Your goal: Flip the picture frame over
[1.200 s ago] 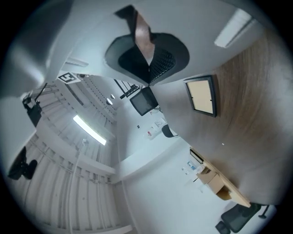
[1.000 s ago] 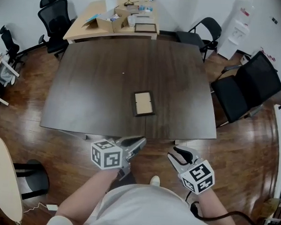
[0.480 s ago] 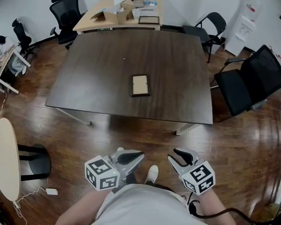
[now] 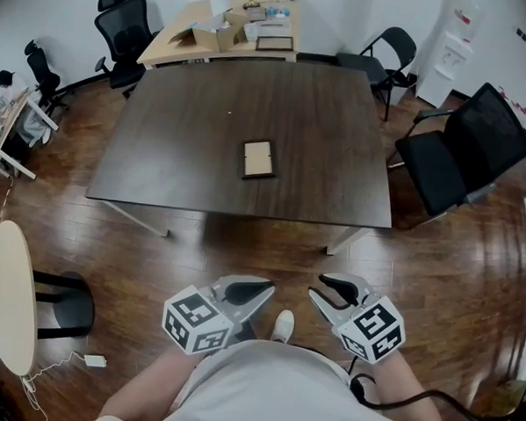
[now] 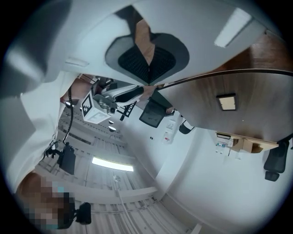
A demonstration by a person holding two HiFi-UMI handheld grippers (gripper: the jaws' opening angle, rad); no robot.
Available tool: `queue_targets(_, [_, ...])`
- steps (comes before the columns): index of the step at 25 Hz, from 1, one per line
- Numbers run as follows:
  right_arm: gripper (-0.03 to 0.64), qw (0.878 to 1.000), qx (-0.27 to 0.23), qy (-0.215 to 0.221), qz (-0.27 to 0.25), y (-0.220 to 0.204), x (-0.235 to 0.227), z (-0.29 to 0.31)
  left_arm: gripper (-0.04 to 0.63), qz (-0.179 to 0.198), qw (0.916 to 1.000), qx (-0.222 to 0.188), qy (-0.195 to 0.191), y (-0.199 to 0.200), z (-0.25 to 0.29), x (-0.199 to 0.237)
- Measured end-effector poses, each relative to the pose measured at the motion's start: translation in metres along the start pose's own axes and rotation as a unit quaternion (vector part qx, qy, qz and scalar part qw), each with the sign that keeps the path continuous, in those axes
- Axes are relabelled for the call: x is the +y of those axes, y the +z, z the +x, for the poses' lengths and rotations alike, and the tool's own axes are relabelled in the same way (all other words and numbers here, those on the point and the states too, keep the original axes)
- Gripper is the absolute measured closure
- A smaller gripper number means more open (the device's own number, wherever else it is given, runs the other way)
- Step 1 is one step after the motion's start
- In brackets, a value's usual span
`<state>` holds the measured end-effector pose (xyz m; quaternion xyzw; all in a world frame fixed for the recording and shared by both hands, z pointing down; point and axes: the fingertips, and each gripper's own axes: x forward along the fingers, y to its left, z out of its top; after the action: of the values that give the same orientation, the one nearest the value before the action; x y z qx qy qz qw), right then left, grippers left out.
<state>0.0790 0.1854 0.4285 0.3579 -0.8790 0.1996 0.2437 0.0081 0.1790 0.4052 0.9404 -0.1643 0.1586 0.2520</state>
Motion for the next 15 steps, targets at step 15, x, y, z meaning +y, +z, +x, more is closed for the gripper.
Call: queue_targets(15, [0.503, 1.000, 0.001, -0.004, -0.016, -0.002, 0.002, -0.012, 0.595, 0.020, 0.9998, 0.000, 0.008, -0.003, -0.003, -0.011])
